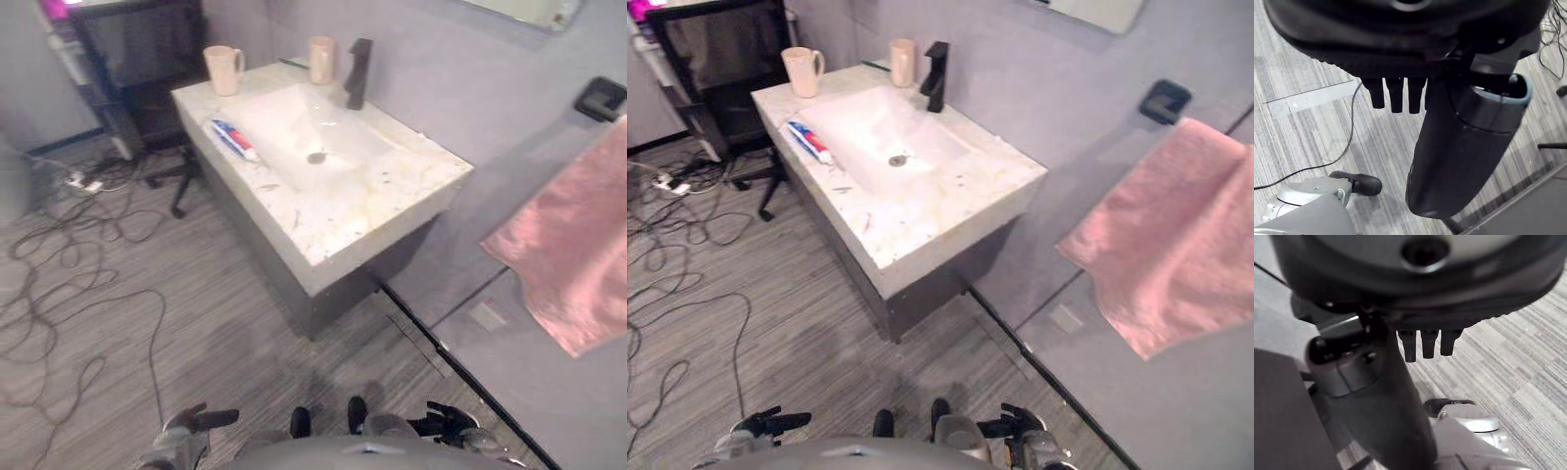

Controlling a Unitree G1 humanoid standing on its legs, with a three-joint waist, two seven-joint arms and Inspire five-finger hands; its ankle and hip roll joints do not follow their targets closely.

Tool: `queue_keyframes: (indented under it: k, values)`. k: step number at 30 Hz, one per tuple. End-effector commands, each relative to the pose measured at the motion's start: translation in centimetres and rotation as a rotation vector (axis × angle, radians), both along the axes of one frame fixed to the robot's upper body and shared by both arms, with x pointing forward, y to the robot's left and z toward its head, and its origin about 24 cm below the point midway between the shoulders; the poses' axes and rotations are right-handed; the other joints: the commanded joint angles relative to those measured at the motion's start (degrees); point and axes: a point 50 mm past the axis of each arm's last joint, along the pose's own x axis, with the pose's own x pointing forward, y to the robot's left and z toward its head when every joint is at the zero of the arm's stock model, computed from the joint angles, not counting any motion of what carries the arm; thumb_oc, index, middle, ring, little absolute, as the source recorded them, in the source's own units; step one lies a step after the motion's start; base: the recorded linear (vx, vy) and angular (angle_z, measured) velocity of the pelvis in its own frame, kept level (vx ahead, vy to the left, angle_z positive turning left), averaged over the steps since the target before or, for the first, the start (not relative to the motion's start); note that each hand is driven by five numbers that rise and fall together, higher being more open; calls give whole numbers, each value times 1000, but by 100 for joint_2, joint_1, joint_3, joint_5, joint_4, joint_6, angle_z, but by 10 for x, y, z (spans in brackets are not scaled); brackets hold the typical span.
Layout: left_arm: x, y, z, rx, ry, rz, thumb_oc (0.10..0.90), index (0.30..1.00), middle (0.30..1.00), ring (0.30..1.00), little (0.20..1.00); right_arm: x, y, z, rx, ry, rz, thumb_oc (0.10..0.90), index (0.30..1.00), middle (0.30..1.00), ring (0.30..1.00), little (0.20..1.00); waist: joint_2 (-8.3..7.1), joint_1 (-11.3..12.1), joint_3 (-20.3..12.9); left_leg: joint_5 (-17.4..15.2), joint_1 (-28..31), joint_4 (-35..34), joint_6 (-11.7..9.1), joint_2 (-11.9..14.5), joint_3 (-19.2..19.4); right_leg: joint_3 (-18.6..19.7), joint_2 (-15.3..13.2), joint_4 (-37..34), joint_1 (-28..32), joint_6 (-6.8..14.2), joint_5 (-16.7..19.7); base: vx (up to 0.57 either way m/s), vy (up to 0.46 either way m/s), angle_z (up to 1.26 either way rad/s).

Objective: Organize the bathroom.

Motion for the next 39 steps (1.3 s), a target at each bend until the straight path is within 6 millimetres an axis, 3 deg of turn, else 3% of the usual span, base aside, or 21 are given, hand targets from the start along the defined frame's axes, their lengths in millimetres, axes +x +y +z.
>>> queue_keyframes:
  k: [1,8,10,11,13,15,19,21,24,26,29,30,33,34,37,39]
  values:
    - [30,1,8,46,-76,-58,800,900,900,900,900,17,3,4,-6,-38,23,800,900,900,900,900,86,-120,44,-381,-168,28,-428,304,723,166,284,199,-88,38,-541,-83,-18,56]
    - [14,-6,2,27,-62,-20,800,900,900,900,900,21,6,4,3,-17,82,800,900,900,900,900,134,-9,148,-272,-195,41,-553,411,788,25,289,59,249,-117,-669,-88,-13,27]
    - [13,-5,2,30,-71,15,800,900,900,900,900,21,6,4,-7,-7,129,800,900,900,900,900,164,-32,240,-320,-197,222,-578,412,984,-77,253,167,275,-173,-736,-144,51,13]
    - [17,-7,2,26,-71,-39,800,900,900,900,900,19,2,4,-19,-1,82,800,900,900,900,900,175,-90,330,-319,-304,553,-676,543,1469,-293,152,250,326,-188,-751,-112,75,22]
    - [22,-8,3,32,-74,-93,800,900,900,900,900,17,-4,5,-25,-4,5,800,900,900,900,900,169,-185,425,-383,-329,836,-746,766,1947,-577,3,323,408,-205,-771,-125,158,67]
    - [22,-7,4,37,-71,-101,800,900,900,900,900,19,-15,8,-54,-14,-51,800,900,900,900,900,150,-253,452,-532,-174,1081,-772,989,1912,-681,-236,424,473,-182,-767,-21,319,137]
    - [23,-4,5,39,-81,-81,800,900,900,900,900,19,-18,9,-65,-4,-26,800,900,900,900,900,125,-302,398,-576,-64,1137,-800,1165,1848,-611,-365,495,416,-145,-740,50,224,99]
    - [28,-2,7,47,-100,-72,800,900,900,900,900,22,-19,10,-80,-12,12,800,900,900,900,900,80,-339,372,-624,153,1109,-860,1379,1608,-425,-534,643,303,-34,-729,87,365,37]
    - [34,-3,8,44,-105,-68,800,900,900,900,900,30,-19,12,-74,-38,-6,800,900,900,900,900,69,-344,303,-679,290,899,-874,1353,1383,-277,-664,689,126,137,-649,75,466,41]
    - [37,-7,8,50,-95,-118,800,900,900,900,900,36,-19,15,-91,-67,-56,800,900,900,900,900,79,-407,258,-769,355,689,-811,1103,1406,-200,-895,639,-68,362,-372,56,484,21]
    - [42,-10,9,56,-120,-164,800,900,900,900,900,38,-19,15,-98,-75,-14,800,900,900,900,900,68,-450,253,-861,365,593,-705,862,1459,-131,-1147,619,-222,439,-77,54,384,8]
    - [45,-12,9,56,-122,-165,800,900,900,900,900,38,-17,15,-104,-57,46,800,900,900,900,900,82,-444,252,-868,349,537,-650,768,1516,-158,-1361,796,-331,425,141,25,311,-6]
    - [47,-12,9,40,-127,-129,800,900,900,900,900,39,-14,14,-90,-53,59,800,900,900,900,900,106,-428,280,-855,374,436,-570,693,1640,-220,-1455,1182,-533,423,404,28,282,-24]
    - [48,-11,10,52,-123,-140,800,900,900,900,900,39,-12,14,-84,-48,74,800,900,900,900,900,127,-457,311,-817,436,345,-534,689,1692,-160,-1217,1384,-644,395,325,77,171,-35]
    - [55,-11,12,64,-120,-141,800,900,900,900,900,34,-6,10,-66,-30,53,800,900,900,900,900,130,-564,298,-694,490,177,-476,649,1720,-157,-94,1113,-348,161,-575,101,100,-22]
    - [57,-13,12,70,-120,-139,800,900,900,900,900,30,-4,8,-60,-20,42,800,900,900,900,900,36,-513,219,-704,425,184,-436,461,1723,-255,271,720,-131,37,-613,89,14,5]
